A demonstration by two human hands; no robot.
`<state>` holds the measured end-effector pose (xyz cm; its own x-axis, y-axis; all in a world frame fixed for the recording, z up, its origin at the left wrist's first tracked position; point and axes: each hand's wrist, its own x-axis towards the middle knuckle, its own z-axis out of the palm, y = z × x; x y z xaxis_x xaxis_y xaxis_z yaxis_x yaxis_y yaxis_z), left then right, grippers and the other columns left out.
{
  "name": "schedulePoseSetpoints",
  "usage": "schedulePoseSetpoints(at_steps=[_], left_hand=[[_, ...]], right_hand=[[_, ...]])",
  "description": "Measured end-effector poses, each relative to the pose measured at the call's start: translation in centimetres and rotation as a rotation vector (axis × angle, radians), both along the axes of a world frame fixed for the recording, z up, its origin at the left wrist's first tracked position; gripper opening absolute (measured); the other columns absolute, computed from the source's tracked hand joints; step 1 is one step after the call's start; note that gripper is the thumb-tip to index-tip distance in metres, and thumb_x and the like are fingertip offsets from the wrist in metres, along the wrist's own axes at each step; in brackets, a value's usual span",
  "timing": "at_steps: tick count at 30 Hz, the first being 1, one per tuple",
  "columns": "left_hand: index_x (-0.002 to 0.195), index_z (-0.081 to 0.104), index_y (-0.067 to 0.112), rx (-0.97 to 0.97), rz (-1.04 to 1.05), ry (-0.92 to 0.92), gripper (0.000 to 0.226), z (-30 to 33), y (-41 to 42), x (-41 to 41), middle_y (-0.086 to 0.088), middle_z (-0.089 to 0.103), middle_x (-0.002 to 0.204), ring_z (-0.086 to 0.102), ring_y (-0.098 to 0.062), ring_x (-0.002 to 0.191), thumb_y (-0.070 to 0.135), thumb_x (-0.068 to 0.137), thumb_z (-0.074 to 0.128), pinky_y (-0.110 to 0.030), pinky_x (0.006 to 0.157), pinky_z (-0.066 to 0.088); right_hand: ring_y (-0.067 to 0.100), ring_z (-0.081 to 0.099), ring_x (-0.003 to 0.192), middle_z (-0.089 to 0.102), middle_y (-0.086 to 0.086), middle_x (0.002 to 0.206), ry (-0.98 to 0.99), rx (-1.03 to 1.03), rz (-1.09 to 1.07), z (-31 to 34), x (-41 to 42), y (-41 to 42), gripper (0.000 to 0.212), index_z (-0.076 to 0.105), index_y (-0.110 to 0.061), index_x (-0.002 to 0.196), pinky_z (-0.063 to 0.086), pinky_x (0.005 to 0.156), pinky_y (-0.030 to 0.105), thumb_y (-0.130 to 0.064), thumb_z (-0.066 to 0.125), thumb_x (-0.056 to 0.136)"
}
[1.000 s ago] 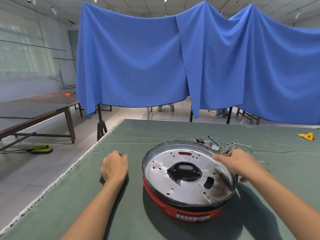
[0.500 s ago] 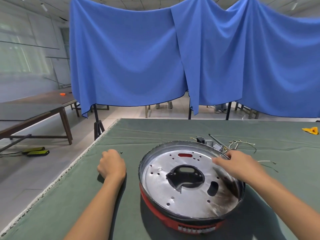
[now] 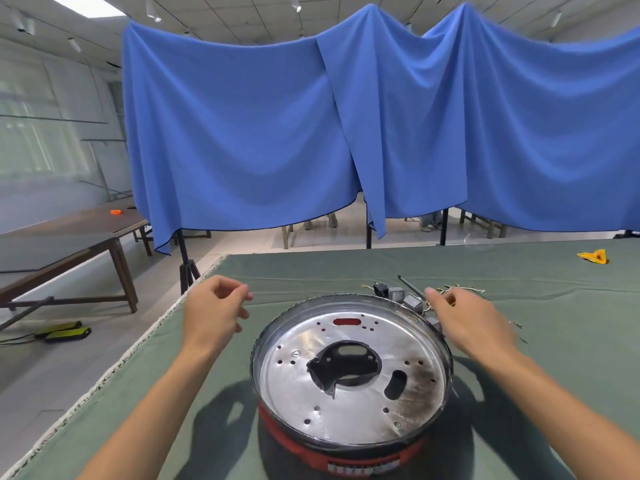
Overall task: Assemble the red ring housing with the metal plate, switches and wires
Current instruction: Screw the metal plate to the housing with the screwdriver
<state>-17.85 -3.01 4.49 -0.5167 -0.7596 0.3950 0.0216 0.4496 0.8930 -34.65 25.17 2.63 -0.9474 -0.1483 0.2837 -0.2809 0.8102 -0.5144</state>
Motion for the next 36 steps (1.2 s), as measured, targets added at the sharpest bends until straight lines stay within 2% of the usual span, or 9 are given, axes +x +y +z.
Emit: schedulePoseSetpoints(at_steps=[3,6,14,17,20,24,27,32,36], left_hand=[[0.078,0.066,0.001,0.022,-0.175,0.066,0.005,3.2,4.3,0.5,-0.007,0.072,0.07,0.058,-0.014,0.046,0.001,0.083,0.065,-0.025,0.039,0.046],[0.081,0.065,-0.003,0.173,-0.33,0.081,0.002,4.0,8.2,0.4,-0.011,0.071,0.071,0.056,-0.015,0.044,-0.001,0.083,0.065,-0.024,0.04,0.047],[0.081,0.066,0.001,0.623,-0.481,0.172,0.004,4.5,12.4,-1.1,-0.007,0.066,0.061,0.05,-0.011,0.041,0.003,0.079,0.068,-0.02,0.04,0.046],[0.083,0.064,0.002,0.704,-0.536,0.226,0.005,5.1,12.7,-1.7,-0.01,0.07,0.066,0.056,-0.011,0.043,0.004,0.078,0.065,-0.02,0.039,0.048],[0.087,0.064,0.002,0.742,-0.545,0.243,0.005,4.8,12.8,-1.9,-0.009,0.072,0.072,0.06,-0.011,0.047,0.006,0.084,0.062,-0.019,0.043,0.05],[0.087,0.065,0.001,0.878,-0.521,0.257,0.008,4.1,12.9,-2.2,-0.008,0.073,0.075,0.067,-0.012,0.056,0.007,0.087,0.06,-0.019,0.047,0.053],[0.085,0.063,0.001,1.05,-0.467,0.337,0.008,3.9,12.1,-2.6,-0.011,0.072,0.076,0.071,-0.019,0.068,0.005,0.09,0.057,-0.023,0.049,0.057],[0.09,0.061,-0.003,1.087,-0.382,0.408,0.008,3.3,10.3,-1.7,-0.017,0.067,0.094,0.065,-0.027,0.09,0.002,0.091,0.055,-0.036,0.069,0.058],[0.089,0.061,-0.003,1.041,-0.311,0.463,0.01,2.6,8.8,-0.3,-0.017,0.068,0.094,0.065,-0.028,0.091,0.001,0.091,0.053,-0.038,0.072,0.051]], right_hand=[[0.029,0.047,0.111,0.059,0.005,0.117,0.049,0.058,-0.037,-0.9,-0.8,0.8,0.032,0.058,-0.021,0.104,0.038,0.076,0.035,-0.049,0.046,0.092],[0.032,0.043,0.118,0.05,0.011,0.13,-0.035,0.154,-0.047,-2.2,-1.0,1.2,0.045,0.048,-0.015,0.125,0.04,0.091,0.037,-0.041,0.054,0.09],[0.032,0.044,0.119,0.053,0.014,0.126,-0.053,0.152,-0.081,-4.3,-1.7,1.4,0.039,0.048,-0.008,0.122,0.04,0.093,0.037,-0.036,0.051,0.095],[0.034,0.044,0.116,0.055,0.017,0.121,-0.047,-0.041,-0.066,-4.9,-2.2,1.3,0.036,0.053,-0.007,0.12,0.037,0.091,0.038,-0.033,0.051,0.095],[0.035,0.052,0.105,0.063,0.017,0.106,-0.059,-0.404,-0.048,-4.5,-2.2,1.4,0.027,0.06,-0.007,0.108,0.04,0.082,0.038,-0.03,0.055,0.094],[0.017,0.061,0.072,0.066,0.002,0.084,-0.057,-0.901,0.038,-2.2,-1.3,1.4,0.013,0.063,-0.012,0.095,0.044,0.06,0.031,-0.023,0.058,0.091],[0.011,0.06,0.047,0.065,0.003,0.067,-0.168,-1.231,0.188,0.4,0.0,1.0,0.007,0.066,-0.01,0.087,0.048,0.041,0.023,-0.008,0.06,0.087],[0.02,0.06,0.045,0.068,0.007,0.064,-0.305,-1.356,0.448,2.9,1.8,-0.4,0.007,0.066,-0.006,0.082,0.047,0.04,0.024,-0.008,0.062,0.086],[0.023,0.051,0.034,0.063,0.012,0.054,-0.248,-1.391,0.456,3.7,3.4,-2.4,0.02,0.06,-0.007,0.067,0.04,0.033,0.023,-0.017,0.063,0.085]])
